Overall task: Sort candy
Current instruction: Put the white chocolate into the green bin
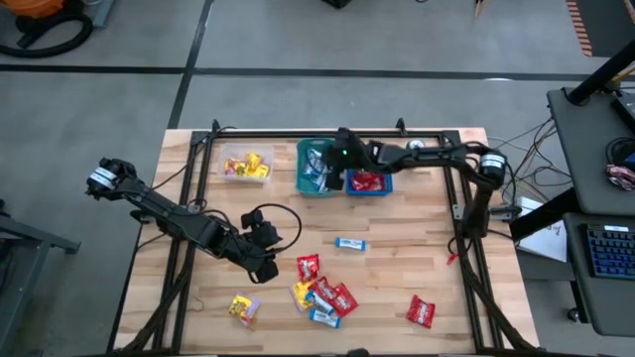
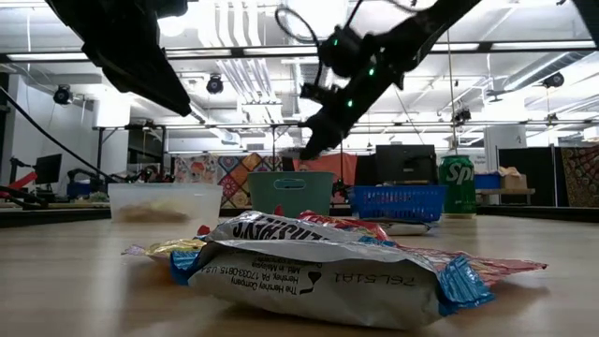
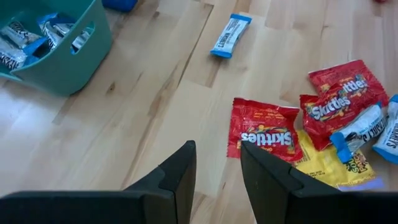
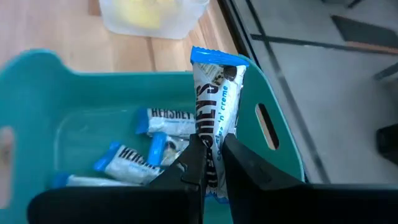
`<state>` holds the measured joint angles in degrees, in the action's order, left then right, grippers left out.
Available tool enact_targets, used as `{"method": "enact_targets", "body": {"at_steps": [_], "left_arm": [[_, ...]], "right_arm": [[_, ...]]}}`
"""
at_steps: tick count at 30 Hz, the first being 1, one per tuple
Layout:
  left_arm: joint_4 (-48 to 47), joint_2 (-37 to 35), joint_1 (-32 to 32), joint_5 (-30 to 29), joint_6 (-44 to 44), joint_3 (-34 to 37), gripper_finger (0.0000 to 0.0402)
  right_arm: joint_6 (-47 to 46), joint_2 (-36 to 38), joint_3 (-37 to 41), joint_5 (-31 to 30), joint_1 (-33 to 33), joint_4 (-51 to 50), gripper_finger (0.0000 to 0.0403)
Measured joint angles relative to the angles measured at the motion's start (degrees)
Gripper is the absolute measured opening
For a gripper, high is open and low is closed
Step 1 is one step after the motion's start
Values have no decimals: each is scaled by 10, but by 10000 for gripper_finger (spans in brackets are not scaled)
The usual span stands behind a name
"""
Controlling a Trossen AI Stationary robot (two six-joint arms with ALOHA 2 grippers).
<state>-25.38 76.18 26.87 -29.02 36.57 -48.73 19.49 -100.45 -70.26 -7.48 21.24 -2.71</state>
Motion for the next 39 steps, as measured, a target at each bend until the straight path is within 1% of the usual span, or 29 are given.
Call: {"method": "enact_targets", "body": {"at_steps": [3, 6, 9, 15, 19, 22, 26, 35, 37, 39], "left_arm": [[0, 0, 0, 0, 3, 0, 110], [0, 0, 0, -2, 9, 0, 110], [0, 0, 0, -3, 20, 0, 110], [1, 0, 0, -3, 36, 0, 110], [3, 0, 0, -3, 45, 0, 110], [3, 0, 0, -3, 45, 0, 110], [3, 0, 0, -4, 43, 0, 110], [2, 0, -1, -16, 25, 0, 110], [2, 0, -1, -20, 21, 0, 110], [2, 0, -1, -20, 17, 0, 110]], "right_arm": [[-2, -19, -20, 45, 22, -1, 34], [-8, -33, -40, 61, 32, -9, 34], [-9, -41, -55, 61, 36, -31, 34], [-9, -46, -74, 61, 36, -37, 34], [16, -46, -73, 49, 36, -40, 34], [34, -46, -73, 44, 36, -40, 34], [8, -46, -73, 45, 36, -43, 34], [-5, -46, -73, 50, 36, -51, 34], [-1, -46, -73, 51, 36, -58, 34], [25, -46, -72, 59, 36, -67, 34]]}}
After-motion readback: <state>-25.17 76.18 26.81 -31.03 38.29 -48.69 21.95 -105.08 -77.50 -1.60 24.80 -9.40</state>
